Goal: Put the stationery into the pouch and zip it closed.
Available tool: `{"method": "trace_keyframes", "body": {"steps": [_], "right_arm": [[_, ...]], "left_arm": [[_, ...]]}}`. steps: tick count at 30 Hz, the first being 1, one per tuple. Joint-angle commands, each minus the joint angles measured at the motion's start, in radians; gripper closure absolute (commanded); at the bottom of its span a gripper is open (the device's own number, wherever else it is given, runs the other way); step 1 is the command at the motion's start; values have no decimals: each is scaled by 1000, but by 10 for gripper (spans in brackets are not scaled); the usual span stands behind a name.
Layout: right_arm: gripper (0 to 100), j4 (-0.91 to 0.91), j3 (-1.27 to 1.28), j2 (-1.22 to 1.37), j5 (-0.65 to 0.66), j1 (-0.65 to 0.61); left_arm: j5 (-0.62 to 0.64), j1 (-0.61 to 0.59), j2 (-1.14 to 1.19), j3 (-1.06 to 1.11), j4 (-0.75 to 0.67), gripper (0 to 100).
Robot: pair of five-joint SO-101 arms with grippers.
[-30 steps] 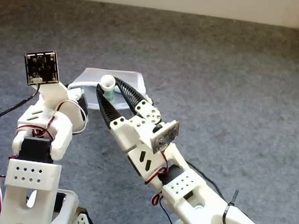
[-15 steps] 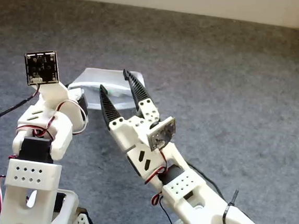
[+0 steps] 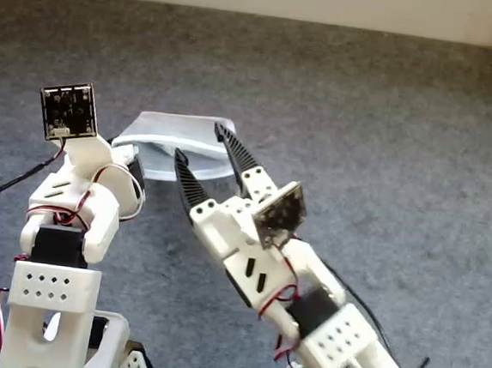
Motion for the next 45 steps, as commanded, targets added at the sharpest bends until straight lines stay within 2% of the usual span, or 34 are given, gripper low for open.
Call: {"method": "trace_keyframes", "body": {"steps": [1,4,9,13,17,22,26,30,38,41,45], "right_arm": [[789,277,-153,-124,-8,10],[789,415,-197,-128,-8,10],[789,487,-159,-117,-8,36],[789,484,-125,-117,-23,122],[789,489,-62,-116,-132,208],[789,481,28,-111,-147,213],[790,366,105,-110,-146,216],[847,303,139,-108,-146,213],[867,298,139,-102,-147,216],[867,311,133,-16,-149,217],[844,380,4,140,-153,217]], "left_arm": [[-6,12,-4,-13,-28,993],[-6,12,-12,7,-31,993],[-6,12,-12,10,-31,993],[-6,12,-12,12,-31,993],[-6,12,-12,12,-31,993],[-6,12,-12,12,-31,993],[-8,12,-12,12,-31,993],[-8,12,-12,12,-31,993],[-9,12,-12,12,-31,993],[-9,12,-12,12,-31,993],[-9,12,-12,12,-31,993]]}}
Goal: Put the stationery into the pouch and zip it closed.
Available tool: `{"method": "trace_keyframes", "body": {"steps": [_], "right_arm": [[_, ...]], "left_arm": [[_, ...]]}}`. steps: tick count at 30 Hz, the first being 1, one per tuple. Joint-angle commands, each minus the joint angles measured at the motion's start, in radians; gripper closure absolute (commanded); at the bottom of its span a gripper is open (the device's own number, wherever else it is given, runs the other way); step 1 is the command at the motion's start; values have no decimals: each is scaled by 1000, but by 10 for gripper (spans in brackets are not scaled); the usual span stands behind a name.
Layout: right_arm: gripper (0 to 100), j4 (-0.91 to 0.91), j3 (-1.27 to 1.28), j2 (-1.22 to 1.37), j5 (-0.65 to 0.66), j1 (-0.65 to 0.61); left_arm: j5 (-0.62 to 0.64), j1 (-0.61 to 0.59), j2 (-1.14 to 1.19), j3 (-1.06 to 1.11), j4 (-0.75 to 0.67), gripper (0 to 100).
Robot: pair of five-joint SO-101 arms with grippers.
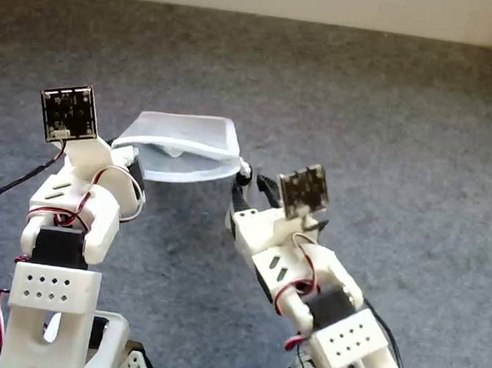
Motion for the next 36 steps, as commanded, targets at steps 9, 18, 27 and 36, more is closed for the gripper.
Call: {"method": "trace_keyframes", "body": {"steps": [9,18,27,36], "right_arm": [[827,73,-257,182,-14,15],[828,-82,-252,315,-15,16],[864,-94,-249,325,-15,58],[899,-94,-249,326,-12,56]], "left_arm": [[-9,12,-8,-8,-25,993],[-9,12,-8,-8,-23,993],[-9,12,-8,-8,-23,993],[-9,12,-8,-8,-23,993]]}}
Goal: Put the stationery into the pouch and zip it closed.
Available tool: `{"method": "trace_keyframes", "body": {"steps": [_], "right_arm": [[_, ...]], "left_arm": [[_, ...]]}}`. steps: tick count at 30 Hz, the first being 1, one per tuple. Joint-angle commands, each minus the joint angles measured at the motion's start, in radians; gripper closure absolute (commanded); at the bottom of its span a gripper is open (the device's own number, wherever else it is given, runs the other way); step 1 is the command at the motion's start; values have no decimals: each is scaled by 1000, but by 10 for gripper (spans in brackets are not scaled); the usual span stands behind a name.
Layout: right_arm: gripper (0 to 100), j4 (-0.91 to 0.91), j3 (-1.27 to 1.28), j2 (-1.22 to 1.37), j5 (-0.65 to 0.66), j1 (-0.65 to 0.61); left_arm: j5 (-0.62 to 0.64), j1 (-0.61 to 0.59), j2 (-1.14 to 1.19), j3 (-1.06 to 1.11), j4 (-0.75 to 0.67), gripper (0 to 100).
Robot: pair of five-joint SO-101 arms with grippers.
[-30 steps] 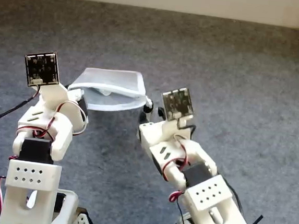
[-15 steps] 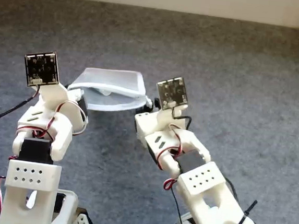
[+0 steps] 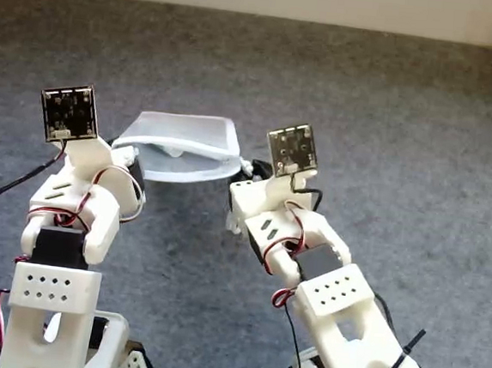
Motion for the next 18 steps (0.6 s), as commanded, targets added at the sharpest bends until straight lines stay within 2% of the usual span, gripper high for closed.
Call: {"method": "trace_keyframes", "body": {"steps": [1,18], "right_arm": [[899,-24,-51,1,-8,12],[899,-21,-61,4,-2,10]], "left_arm": [[-9,12,-8,-8,-23,993],[-9,12,-7,-7,-21,993]]}}
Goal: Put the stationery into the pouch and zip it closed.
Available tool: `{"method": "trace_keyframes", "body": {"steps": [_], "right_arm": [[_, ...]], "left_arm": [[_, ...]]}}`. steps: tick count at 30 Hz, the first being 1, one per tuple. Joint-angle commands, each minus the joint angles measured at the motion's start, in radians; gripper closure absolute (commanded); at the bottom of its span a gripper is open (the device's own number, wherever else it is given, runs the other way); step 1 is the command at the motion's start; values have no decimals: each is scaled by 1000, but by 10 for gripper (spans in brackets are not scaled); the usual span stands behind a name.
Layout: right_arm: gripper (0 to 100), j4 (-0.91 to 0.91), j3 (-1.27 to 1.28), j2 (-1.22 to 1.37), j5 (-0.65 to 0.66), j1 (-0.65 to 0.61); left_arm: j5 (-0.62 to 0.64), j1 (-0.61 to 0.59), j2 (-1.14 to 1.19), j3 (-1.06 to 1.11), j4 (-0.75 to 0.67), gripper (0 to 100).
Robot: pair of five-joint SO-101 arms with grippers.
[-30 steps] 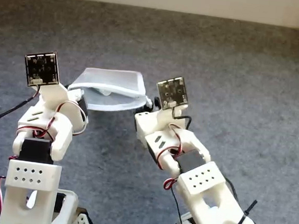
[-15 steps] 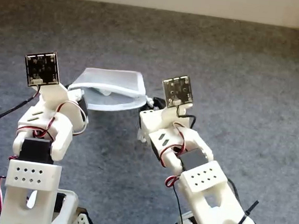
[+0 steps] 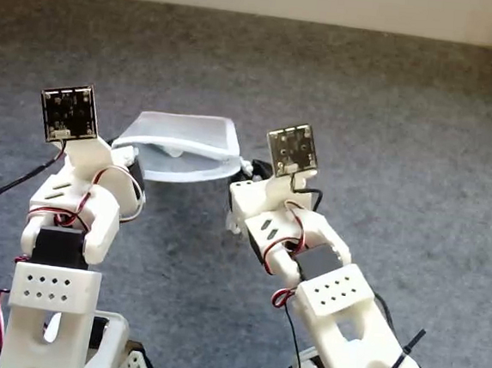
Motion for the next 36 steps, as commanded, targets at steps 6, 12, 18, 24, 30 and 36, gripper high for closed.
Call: {"method": "trace_keyframes", "body": {"steps": [6,12,18,24,30,36], "right_arm": [[899,-18,-62,128,-3,15],[903,7,-62,131,-3,15],[980,7,-62,127,34,15],[993,18,-44,-77,95,12],[993,173,7,-294,98,-2],[993,334,10,-354,150,-90]], "left_arm": [[-9,12,-5,-7,-21,993],[-9,12,-7,-7,-21,993],[-9,12,-8,-7,-21,993],[-9,12,-8,-7,-23,993],[-92,18,-10,-15,-26,953],[-117,18,-5,-62,-26,815]]}}
